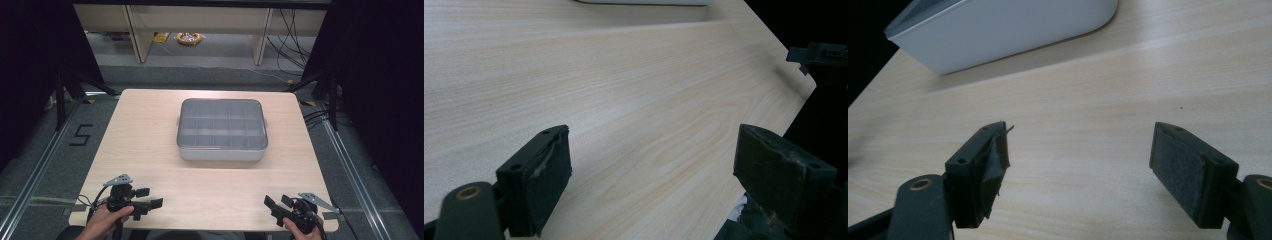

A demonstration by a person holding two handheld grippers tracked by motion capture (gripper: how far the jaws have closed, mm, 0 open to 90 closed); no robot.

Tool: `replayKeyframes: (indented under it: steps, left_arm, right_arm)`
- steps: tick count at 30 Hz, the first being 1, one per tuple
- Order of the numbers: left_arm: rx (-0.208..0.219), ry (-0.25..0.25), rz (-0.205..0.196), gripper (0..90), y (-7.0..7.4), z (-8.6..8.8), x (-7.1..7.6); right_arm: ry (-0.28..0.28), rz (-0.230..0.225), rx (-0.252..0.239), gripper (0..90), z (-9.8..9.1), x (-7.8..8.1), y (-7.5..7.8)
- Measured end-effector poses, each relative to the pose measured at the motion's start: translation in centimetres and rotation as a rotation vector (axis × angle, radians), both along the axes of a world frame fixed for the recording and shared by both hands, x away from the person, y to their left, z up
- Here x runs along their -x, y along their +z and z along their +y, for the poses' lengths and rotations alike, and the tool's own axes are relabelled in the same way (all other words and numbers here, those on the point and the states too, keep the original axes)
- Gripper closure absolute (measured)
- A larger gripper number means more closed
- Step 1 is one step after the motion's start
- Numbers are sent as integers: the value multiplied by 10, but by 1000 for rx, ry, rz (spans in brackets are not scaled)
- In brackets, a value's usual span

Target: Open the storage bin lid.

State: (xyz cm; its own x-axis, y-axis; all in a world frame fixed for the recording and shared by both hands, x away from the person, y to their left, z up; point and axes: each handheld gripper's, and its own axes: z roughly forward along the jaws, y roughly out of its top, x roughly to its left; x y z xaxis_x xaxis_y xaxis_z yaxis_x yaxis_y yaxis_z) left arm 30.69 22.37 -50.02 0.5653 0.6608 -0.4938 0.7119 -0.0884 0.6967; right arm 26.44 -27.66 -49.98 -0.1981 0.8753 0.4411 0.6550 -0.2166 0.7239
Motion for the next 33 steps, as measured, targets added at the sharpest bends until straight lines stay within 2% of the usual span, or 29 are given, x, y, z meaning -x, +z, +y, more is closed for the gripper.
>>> replayKeyframes:
  steps: [1, 2, 3, 5, 6, 7, 8, 10, 12, 13, 14, 15, 16, 17, 18, 19, 20, 21, 22, 23, 25, 26, 27, 28, 29, 31, 32, 33]
  left_arm:
    - [0, -2, 2, 147, 0, 0, 0]
    - [4, -4, 7, 147, 0, 0, 0]
    - [6, -6, 10, 147, -1, 0, 0]
    - [17, -9, 18, 147, -1, 0, 0]
    - [16, -9, 17, 147, -1, 0, -1]
    - [14, -8, 16, 147, -1, 0, 0]
    - [15, -8, 15, 147, -1, 0, 0]
    - [13, -5, 14, 147, -1, 0, 0]
    - [17, -4, 20, 147, -1, 0, 0]
    - [17, -2, 23, 147, -2, 0, -1]
    - [16, 1, 27, 147, -2, 0, -1]
    - [23, 8, 29, 147, -2, 0, -1]
    - [26, 9, 32, 147, -2, 0, -2]
    - [29, 12, 35, 147, -2, 0, -2]
    - [31, 10, 38, 148, -2, 0, -2]
    - [43, 9, 54, 148, -3, -1, -2]
    - [49, 2, 67, 151, -4, -1, -3]
    - [54, -2, 75, 151, -4, -2, -3]
    - [52, -2, 75, 152, -4, -4, -4]
    - [52, 0, 75, 153, -4, -5, -4]
    - [50, 4, 66, 155, -4, -7, -7]
    - [53, 7, 67, 157, -4, -8, -8]
    - [57, 13, 75, 157, -4, -8, -9]
    - [57, 13, 75, 158, -4, -8, -9]
    - [57, 14, 65, 158, -4, -8, -12]
    - [54, 22, 62, 159, -4, -8, -15]
    - [57, 24, 57, 158, -3, -9, -17]
    - [54, 28, 49, 159, -3, -9, -19]
  right_arm:
    - [-16, 17, -17, 239, 1, 0, 0]
    - [-5, 14, -23, 238, 0, 0, -1]
    - [-4, 14, -7, 237, -1, 0, -1]
    - [2, 13, -12, 232, 0, 0, -1]
    - [10, 5, 2, 229, -1, 0, -2]
    - [-7, 31, -30, 228, 2, 1, -1]
    - [12, 10, -14, 227, 0, 0, -2]
    - [14, 10, -30, 226, 1, 0, -1]
    - [15, 13, -21, 225, 0, 0, -1]
    - [1, 50, -62, 225, 4, 1, 0]
    - [18, 15, -20, 225, 1, -1, -2]
    - [26, 13, -26, 225, 1, -2, -2]
    - [11, 32, -60, 226, 3, -2, -2]
    - [10, 27, -46, 226, 2, -4, -3]
    - [11, 24, -58, 226, 2, -5, -3]
    - [27, -1, -41, 227, 0, -6, -4]
    - [5, 27, -77, 227, 2, -6, -4]
    - [8, 37, -84, 227, 2, -7, -4]
    - [21, 24, -89, 227, 1, -8, -6]
    - [13, 55, -116, 227, 2, -7, -4]
    - [24, 14, -91, 230, 1, -12, -9]
    - [25, 21, -73, 229, 1, -14, -9]
    - [21, 2, -83, 229, 1, -16, -9]
    - [21, 2, -83, 229, 1, -16, -9]
    - [31, 14, -110, 229, 1, -16, -7]
    - [14, -17, -83, 229, -3, -22, -8]
    - [12, -8, -98, 229, -3, -23, -6]
    - [7, -18, -83, 229, -5, -25, -7]
